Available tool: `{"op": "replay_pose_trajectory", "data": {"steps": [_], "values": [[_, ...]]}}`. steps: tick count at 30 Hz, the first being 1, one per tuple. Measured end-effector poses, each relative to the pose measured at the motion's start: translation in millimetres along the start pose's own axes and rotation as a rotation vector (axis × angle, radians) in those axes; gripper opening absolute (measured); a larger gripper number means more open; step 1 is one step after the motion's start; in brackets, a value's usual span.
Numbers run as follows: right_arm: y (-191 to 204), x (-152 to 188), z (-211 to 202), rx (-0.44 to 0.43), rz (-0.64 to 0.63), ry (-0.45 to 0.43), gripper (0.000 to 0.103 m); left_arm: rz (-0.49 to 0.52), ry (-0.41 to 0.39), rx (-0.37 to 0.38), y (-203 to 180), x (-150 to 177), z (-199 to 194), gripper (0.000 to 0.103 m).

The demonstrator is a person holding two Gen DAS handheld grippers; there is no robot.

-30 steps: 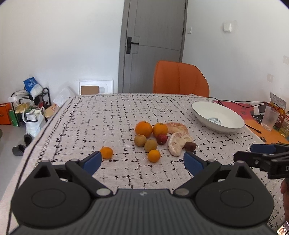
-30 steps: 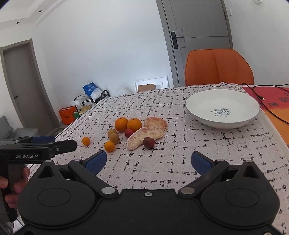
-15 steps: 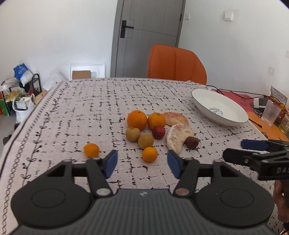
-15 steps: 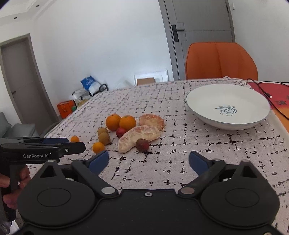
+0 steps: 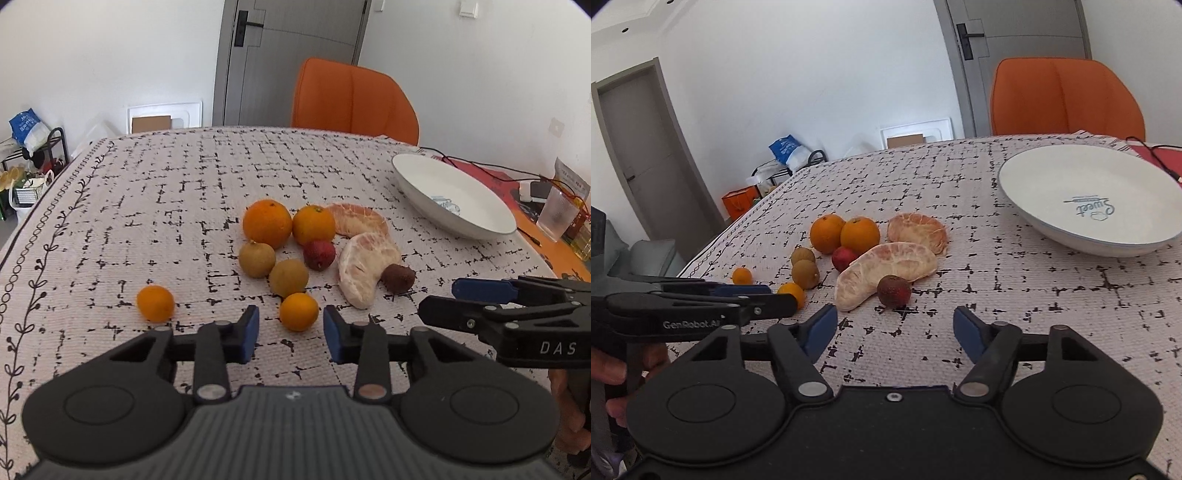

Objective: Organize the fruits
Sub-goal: 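Grasp the dark red-brown plum with the right tool while the left tool grasps a small orange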

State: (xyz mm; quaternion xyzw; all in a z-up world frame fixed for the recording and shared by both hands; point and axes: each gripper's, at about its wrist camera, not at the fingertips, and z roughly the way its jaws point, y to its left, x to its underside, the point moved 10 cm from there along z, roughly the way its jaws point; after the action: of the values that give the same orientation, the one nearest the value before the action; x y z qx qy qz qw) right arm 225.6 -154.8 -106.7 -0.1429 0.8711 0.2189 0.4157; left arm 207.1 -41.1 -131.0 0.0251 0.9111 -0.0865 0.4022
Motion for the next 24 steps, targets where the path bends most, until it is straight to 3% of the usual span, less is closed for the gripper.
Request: {"op": "replay_pose_trajectory", "data": {"steps": [3,6,19,20,23,24], "values": [[0,0,6,-0.003,-0.002,0.011,0.061,0.008,0.003,-0.001,0,-1,5,0.031],[-3,-1,12,0.006,0.000,0.012,0.058,0.018,-0.001,-0.005,-1,-2,8,0.023],[0,-10,25,0.044,-0.030,0.003,0.050,0.010,-0.041,0.008,-3,-10,-8,0.022],[1,-10,26,0.040,-0.035,0.007,0.048,0.008,-0.047,0.003,-2,-11,-10,0.022],[2,-7,29,0.041,-0.052,0.024,0.023,0.000,-0.055,-0.012,0,-14,-14,0.022],[2,-7,28,0.044,-0.054,0.021,0.022,-0.002,-0.056,-0.014,0,-15,-15,0.022]]}}
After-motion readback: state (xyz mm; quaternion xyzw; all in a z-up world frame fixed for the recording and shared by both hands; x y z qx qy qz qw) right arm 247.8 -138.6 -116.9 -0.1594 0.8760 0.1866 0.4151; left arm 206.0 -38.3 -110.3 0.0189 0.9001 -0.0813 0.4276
